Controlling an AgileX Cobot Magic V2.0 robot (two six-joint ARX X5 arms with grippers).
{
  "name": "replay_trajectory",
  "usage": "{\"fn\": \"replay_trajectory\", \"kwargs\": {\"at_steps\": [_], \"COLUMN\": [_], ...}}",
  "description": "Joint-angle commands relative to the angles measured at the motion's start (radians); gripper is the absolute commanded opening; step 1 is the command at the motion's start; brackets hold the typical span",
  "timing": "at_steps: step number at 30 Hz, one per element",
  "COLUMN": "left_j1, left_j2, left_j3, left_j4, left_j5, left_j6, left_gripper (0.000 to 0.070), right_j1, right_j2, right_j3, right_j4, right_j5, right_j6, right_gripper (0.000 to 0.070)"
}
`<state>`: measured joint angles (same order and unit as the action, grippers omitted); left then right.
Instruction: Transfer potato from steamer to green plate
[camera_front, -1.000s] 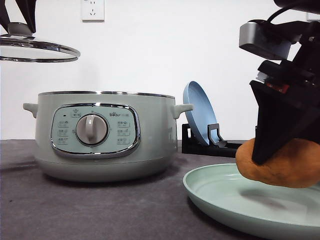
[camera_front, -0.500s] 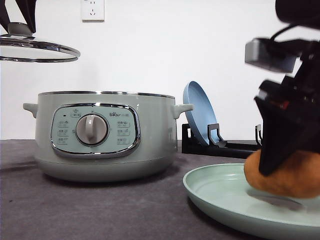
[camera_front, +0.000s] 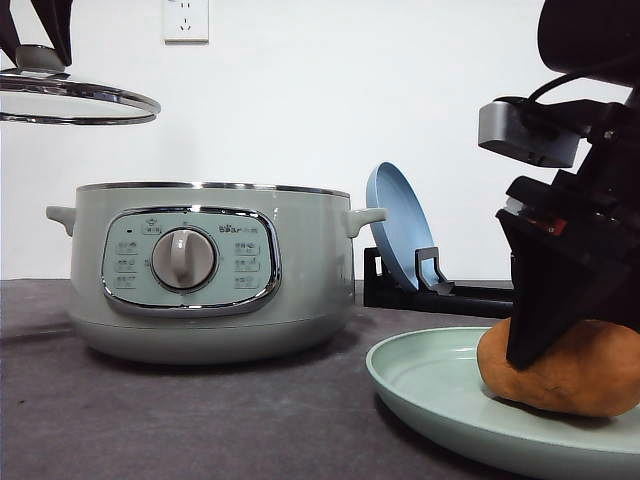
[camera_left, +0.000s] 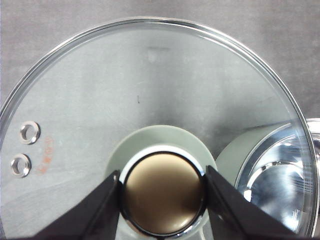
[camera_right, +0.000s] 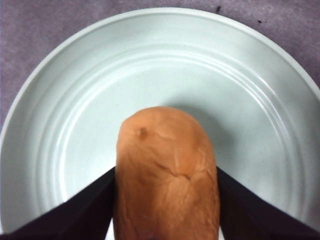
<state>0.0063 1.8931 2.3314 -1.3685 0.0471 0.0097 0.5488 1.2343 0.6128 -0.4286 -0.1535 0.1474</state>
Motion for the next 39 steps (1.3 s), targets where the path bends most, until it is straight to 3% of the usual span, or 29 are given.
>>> {"fn": "replay_trajectory", "kwargs": {"at_steps": [1,4,7,26,39], "left_j1": [0.000,0.000,0.000,0.000,-0.015], "left_j2": [-0.004,-0.004,-0.004,-0.004,-0.004], "left_j3": [0.045,0.045,0.045,0.045,0.045], "left_j4": [0.030,0.030,0.030,0.030,0.019], "left_j5": [0.000,0.000,0.000,0.000,0.007], "left_j6": [0.005,0.005,0.005,0.005,-0.030], "left_gripper": [0.0000,0.0000,0.0000,0.0000,0.0000], "right_j1": [0.005,0.004,0.004,0.004,0.004], "right_j2": [0.010,-0.001,-0.027,-0.364,-0.590], "right_j3": [0.006,0.018,0.048,0.522,0.663], "right_j4": [0.009,0.003,-0.025,-0.501,-0.553], "right_j5": [0.001,0.003,0.005,0.023,0.023], "right_j6": [0.010,0.010,0.009,-0.002,0.035], "right_gripper": [0.0436,0.0566,0.0629,0.0641,0.0641]}}
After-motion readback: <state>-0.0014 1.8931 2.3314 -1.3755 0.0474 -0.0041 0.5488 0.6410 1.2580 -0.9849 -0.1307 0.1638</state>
